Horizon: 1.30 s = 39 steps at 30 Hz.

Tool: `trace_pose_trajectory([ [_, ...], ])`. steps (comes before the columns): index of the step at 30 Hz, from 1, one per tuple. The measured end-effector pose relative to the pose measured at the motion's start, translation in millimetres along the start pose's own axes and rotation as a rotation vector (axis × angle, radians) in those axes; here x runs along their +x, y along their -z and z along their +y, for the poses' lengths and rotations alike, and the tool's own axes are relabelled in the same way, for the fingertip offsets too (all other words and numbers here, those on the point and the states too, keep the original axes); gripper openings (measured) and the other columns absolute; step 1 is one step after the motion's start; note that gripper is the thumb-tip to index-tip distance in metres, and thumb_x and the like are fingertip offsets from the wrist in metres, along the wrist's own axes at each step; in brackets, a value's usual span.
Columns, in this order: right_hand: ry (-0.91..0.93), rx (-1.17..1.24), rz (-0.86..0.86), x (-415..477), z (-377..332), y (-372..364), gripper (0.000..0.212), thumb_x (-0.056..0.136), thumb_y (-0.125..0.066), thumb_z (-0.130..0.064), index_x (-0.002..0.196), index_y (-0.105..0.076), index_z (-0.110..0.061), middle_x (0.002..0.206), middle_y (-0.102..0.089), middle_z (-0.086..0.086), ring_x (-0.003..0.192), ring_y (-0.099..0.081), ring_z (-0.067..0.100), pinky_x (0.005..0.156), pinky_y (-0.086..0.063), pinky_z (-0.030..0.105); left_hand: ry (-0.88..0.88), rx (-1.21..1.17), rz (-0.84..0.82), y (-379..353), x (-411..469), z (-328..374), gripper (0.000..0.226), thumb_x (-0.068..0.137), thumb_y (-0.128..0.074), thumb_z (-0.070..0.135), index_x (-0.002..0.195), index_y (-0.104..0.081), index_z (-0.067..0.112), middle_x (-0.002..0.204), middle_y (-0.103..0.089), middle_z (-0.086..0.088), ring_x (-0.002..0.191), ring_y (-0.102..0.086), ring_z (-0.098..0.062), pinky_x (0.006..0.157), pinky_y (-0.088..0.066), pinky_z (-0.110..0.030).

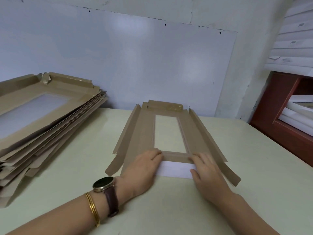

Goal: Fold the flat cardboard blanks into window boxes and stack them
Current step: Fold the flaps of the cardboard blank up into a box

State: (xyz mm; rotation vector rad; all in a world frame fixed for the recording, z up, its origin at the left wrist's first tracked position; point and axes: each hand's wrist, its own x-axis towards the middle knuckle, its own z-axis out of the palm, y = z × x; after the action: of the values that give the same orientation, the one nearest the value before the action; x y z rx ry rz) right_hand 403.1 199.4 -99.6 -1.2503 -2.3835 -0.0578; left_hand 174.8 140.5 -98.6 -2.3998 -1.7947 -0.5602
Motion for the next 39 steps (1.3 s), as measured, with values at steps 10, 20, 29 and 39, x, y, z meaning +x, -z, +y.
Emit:
trace_pose_trajectory([
  [10, 0.066, 0.082, -0.413, 2.7, -40.9, -27.3, 0.077, 0.095, -0.011, -0.057, 0.155, 0.000, -0.010, 0.163, 0.007, -0.001, 0.148, 0.012, 0.007, 0.116, 0.010, 0.018, -0.023, 0.089, -0.291, -18.1, 5.2, 23.2, 0.063, 0.102, -0.023, 0.033, 0.153, 0.004, 0.007, 0.162, 0.005, -0.009, 0.149, 0.008, -0.017, 0.119, 0.009, -0.028],
  [20, -0.037, 0.020, -0.558, -7.2, -4.1, -2.7, 0.094, 0.079, 0.001, -0.074, 0.155, 0.006, -0.018, 0.161, 0.016, -0.010, 0.140, 0.020, -0.005, 0.116, 0.010, 0.024, 0.232, 0.052, -0.437, -8.6, -4.5, 5.7, 0.081, 0.097, -0.012, 0.062, 0.152, 0.011, 0.007, 0.160, 0.017, -0.005, 0.147, 0.019, -0.015, 0.117, 0.011, -0.029],
  [29, -0.098, -0.020, -0.552, -15.2, 17.9, 10.7, 0.091, 0.082, 0.000, -0.071, 0.155, 0.005, -0.018, 0.161, 0.014, -0.010, 0.144, 0.017, -0.002, 0.120, 0.004, 0.026, 0.282, 0.073, -0.430, 6.0, -20.6, -19.7, 0.085, 0.095, -0.010, 0.065, 0.152, 0.011, 0.006, 0.160, 0.017, -0.006, 0.146, 0.019, -0.013, 0.117, 0.012, -0.026],
  [39, -0.064, 0.102, -0.411, -15.3, 28.9, 8.1, 0.072, 0.099, -0.026, -0.057, 0.156, -0.002, -0.021, 0.159, 0.005, -0.018, 0.140, 0.016, -0.009, 0.117, 0.001, 0.018, 0.277, 0.086, -0.354, 8.3, -19.6, -18.0, 0.086, 0.096, -0.019, 0.063, 0.152, 0.009, 0.004, 0.161, 0.012, -0.009, 0.148, 0.014, -0.017, 0.118, 0.009, -0.027],
])
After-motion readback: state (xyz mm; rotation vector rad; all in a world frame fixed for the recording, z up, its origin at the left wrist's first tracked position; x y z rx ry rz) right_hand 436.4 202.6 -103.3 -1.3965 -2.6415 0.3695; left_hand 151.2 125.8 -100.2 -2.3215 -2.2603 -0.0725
